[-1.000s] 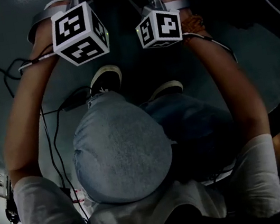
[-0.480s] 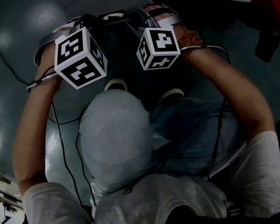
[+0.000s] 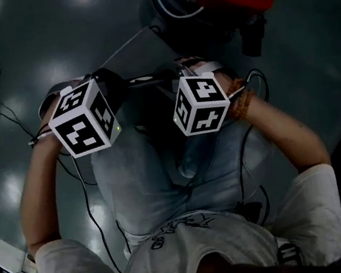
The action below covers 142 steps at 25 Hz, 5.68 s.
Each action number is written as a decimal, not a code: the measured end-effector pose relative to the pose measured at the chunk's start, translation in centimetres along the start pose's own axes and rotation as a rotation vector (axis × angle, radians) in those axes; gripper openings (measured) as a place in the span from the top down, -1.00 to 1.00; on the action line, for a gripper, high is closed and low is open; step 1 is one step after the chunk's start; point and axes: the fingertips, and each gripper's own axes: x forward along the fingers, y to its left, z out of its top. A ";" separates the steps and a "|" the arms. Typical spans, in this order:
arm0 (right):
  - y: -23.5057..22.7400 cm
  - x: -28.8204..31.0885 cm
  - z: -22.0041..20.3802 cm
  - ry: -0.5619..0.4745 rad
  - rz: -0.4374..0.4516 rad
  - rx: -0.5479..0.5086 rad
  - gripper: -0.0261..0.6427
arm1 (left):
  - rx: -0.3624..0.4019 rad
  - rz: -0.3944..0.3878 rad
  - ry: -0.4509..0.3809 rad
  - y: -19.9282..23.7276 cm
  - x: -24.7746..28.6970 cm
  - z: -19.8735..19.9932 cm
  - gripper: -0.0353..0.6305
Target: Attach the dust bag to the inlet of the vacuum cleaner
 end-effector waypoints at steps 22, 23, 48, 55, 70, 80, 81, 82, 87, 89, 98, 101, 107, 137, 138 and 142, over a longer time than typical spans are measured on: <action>-1.8 -19.6 -19.6 0.241 -0.436 0.202 0.82 | 0.231 0.107 -0.258 1.5 4.6 25.8 0.84; -2.4 -19.8 -19.8 0.247 -0.444 0.197 0.82 | 0.219 0.119 -0.259 2.1 4.5 26.2 0.84; -6.0 -19.0 -21.2 0.328 -0.454 0.102 0.78 | 0.147 0.106 -0.404 4.3 5.7 26.2 0.84; -5.5 -18.5 -21.5 0.219 -0.424 0.246 0.78 | 0.184 0.181 -0.419 4.8 4.4 27.2 0.84; -5.6 -19.5 -22.2 0.202 -0.483 0.279 0.78 | 0.187 0.237 -0.446 5.4 4.0 28.8 0.85; -6.9 -20.0 -22.3 0.224 -0.499 0.259 0.78 | 0.126 0.271 -0.515 6.3 3.8 28.7 0.85; -6.8 -19.9 -22.4 0.187 -0.479 0.310 0.78 | 0.130 0.297 -0.519 6.6 3.7 29.1 0.84; -6.8 -19.9 -22.5 0.158 -0.462 0.348 0.78 | 0.130 0.314 -0.522 6.8 3.7 29.3 0.84; -7.6 -20.3 -22.2 0.260 -0.481 0.225 0.78 | 0.060 0.237 -0.549 7.4 4.2 28.7 0.84; -7.8 -20.4 -22.0 0.286 -0.487 0.180 0.77 | 0.040 0.223 -0.558 7.4 4.4 28.3 0.84; -8.2 -21.0 -22.2 0.204 -0.503 0.245 0.75 | 0.031 0.264 -0.570 8.6 3.7 29.1 0.84; -9.0 -20.6 -21.9 0.259 -0.481 0.171 0.73 | 0.004 0.219 -0.568 8.6 4.4 28.1 0.84; -8.9 -20.4 -22.9 0.176 -0.453 0.286 0.72 | 0.066 0.314 -0.579 8.8 3.6 29.6 0.84; -10.2 -20.6 -23.0 0.183 -0.483 0.297 0.72 | 0.036 0.406 -0.686 10.2 2.6 30.7 0.85; -10.2 -20.6 -23.0 0.190 -0.485 0.289 0.72 | 0.036 0.410 -0.688 10.3 2.6 30.7 0.85; -10.6 -20.7 -22.3 0.297 -0.517 0.133 0.71 | -0.027 0.287 -0.720 10.1 3.3 29.1 0.85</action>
